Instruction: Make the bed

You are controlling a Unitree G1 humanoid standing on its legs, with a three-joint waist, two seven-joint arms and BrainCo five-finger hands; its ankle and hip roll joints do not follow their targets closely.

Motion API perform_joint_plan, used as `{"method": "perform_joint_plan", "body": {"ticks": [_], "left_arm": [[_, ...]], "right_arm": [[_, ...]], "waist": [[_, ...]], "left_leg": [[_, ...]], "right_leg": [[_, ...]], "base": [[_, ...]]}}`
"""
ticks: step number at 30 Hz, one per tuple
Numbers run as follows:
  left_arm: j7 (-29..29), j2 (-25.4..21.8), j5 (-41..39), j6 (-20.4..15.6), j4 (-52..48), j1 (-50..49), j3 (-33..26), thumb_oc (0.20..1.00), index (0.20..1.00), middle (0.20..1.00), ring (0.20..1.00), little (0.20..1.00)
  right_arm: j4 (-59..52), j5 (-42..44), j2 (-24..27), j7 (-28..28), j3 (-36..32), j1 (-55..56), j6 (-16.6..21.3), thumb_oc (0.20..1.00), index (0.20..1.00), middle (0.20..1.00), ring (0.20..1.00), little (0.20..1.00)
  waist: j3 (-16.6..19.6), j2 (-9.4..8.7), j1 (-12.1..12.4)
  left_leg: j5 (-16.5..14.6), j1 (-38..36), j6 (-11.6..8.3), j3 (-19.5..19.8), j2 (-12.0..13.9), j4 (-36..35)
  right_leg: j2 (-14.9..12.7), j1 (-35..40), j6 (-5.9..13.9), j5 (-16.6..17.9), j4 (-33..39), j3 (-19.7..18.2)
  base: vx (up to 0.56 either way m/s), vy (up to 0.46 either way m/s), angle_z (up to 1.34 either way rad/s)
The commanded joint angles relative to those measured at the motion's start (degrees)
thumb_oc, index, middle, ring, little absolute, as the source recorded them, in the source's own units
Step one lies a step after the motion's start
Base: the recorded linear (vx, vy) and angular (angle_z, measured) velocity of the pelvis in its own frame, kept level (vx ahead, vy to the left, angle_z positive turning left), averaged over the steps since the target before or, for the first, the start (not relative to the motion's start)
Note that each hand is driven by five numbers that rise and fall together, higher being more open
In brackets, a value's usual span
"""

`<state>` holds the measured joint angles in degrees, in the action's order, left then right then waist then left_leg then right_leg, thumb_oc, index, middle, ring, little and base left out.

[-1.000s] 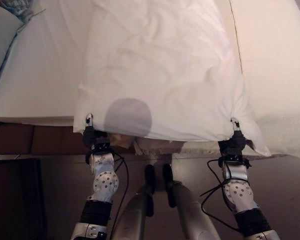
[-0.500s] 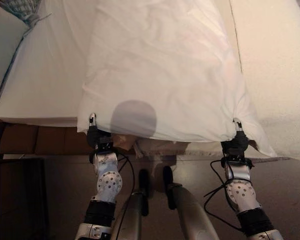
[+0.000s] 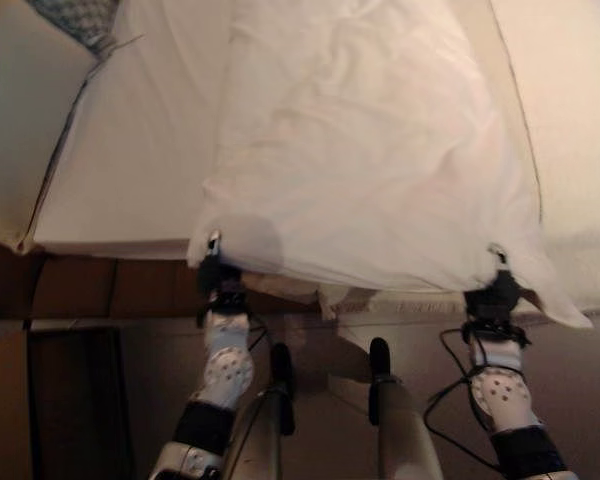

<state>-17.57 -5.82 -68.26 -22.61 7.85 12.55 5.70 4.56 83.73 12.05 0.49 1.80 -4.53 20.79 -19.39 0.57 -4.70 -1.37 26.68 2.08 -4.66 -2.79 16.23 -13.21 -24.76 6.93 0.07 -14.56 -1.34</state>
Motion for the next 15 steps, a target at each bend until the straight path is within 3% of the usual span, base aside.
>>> {"method": "perform_joint_plan", "body": {"ticks": [1, 4, 6, 7, 8, 9, 10, 11, 15], "left_arm": [[2.33, -4.29, 4.44, -1.18, -8.66, 0.67, -3.34, 0.200, 0.200, 0.200, 0.200, 0.200], [1.78, -3.54, 4.91, -1.16, -8.83, 0.71, -2.67, 0.200, 0.200, 0.200, 0.200, 0.200], [1.37, -2.65, 4.93, -1.40, -8.56, 0.70, -2.17, 0.200, 0.200, 0.200, 0.200, 0.200], [1.22, -1.42, 4.76, -1.17, -7.94, 0.38, -2.42, 0.200, 0.200, 0.200, 0.200, 0.200], [1.22, -1.37, 4.76, -1.17, -7.93, 0.36, -2.39, 0.200, 0.200, 0.200, 0.200, 0.200], [0.75, -0.12, 3.80, -2.41, -7.84, -0.45, -2.43, 0.200, 0.200, 0.200, 0.200, 0.200], [0.77, -0.04, 3.79, -2.44, -7.84, -0.49, -2.42, 0.200, 0.200, 0.200, 0.200, 0.200], [0.48, 1.14, 2.22, -2.74, -7.83, -1.65, -2.71, 0.200, 0.200, 0.200, 0.200, 0.200], [0.29, 1.39, 2.20, -2.61, -7.77, -2.36, -2.85, 0.200, 0.200, 0.200, 0.200, 0.200]], "right_arm": [[-2.49, -2.36, 0.51, 2.98, 0.57, -2.10, 1.78, 0.200, 0.200, 0.200, 0.200, 0.200], [-2.54, -2.53, 0.61, 3.41, 0.55, -0.95, 2.30, 0.200, 0.200, 0.200, 0.200, 0.200], [-2.64, -2.42, 0.69, 3.34, 0.94, -0.97, 2.67, 0.200, 0.200, 0.200, 0.200, 0.200], [-3.28, -2.53, 1.11, 3.24, 0.60, -0.08, 2.72, 0.200, 0.200, 0.200, 0.200, 0.200], [-3.35, -2.55, 1.15, 3.20, 0.58, 0.00, 2.71, 0.200, 0.200, 0.200, 0.200, 0.200], [-3.01, -2.77, 2.09, 3.20, 0.91, -0.24, 2.30, 0.200, 0.200, 0.200, 0.200, 0.200], [-3.00, -2.76, 2.18, 3.20, 0.91, -0.21, 2.29, 0.200, 0.200, 0.200, 0.200, 0.200], [-2.65, -2.84, 2.72, 2.69, -0.27, -0.22, 2.64, 0.200, 0.200, 0.200, 0.200, 0.200], [-2.18, -3.48, 3.54, 2.38, -0.81, -0.16, 2.39, 0.200, 0.200, 0.200, 0.200, 0.200]], "waist": [[3.04, -1.37, -1.17], [3.02, -1.90, -1.89], [2.86, -1.63, -1.96], [3.30, -0.25, -1.79], [3.33, -0.20, -1.75], [3.78, 0.63, -1.72], [3.90, 0.74, -1.63], [4.93, 2.20, -1.79], [4.72, 2.65, -1.56]], "left_leg": [[1.59, -3.24, -3.52, 0.44, -0.96, -5.98], [2.31, -4.73, -3.67, 0.91, -3.93, -7.42], [2.08, -4.70, -3.29, 1.01, -4.87, -7.14], [1.91, -4.50, -2.77, 1.20, -4.67, -6.20], [1.85, -4.50, -2.76, 1.17, -4.67, -6.14], [1.65, -4.31, -2.39, 0.22, -4.58, -6.82], [1.67, -4.26, -2.37, 0.15, -4.52, -6.90], [2.01, -4.47, -2.24, -0.82, -4.36, -8.18], [2.06, -3.53, -2.27, -0.81, -4.51, -6.53]], "right_leg": [[12.68, -0.44, -1.97, 0.96, 4.54, -1.10], [19.70, -0.95, -3.71, -0.58, 0.59, -1.40], [20.01, -1.60, -4.68, -0.62, -0.52, -1.09], [18.92, -1.91, -4.97, -1.29, -0.71, -2.25], [18.93, -1.92, -4.96, -1.33, -0.76, -2.27], [18.35, -1.94, -3.62, 0.18, 0.82, -2.15], [18.41, -1.92, -3.58, 0.36, 1.08, -2.24], [18.18, -0.70, -2.96, 1.06, 4.37, -3.30], [17.86, 0.02, -2.88, 1.79, 6.01, -3.90]], "base": [[0.00, 0.207, 0.19], [0.02, 0.116, 0.29], [0.00, 0.051, 0.25], [0.01, 0.029, -0.05], [0.00, 0.003, -0.12], [-0.01, -0.013, -0.10], [0.02, -0.024, -0.13], [0.04, -0.024, -0.16], [-0.01, -0.031, -0.09]]}}
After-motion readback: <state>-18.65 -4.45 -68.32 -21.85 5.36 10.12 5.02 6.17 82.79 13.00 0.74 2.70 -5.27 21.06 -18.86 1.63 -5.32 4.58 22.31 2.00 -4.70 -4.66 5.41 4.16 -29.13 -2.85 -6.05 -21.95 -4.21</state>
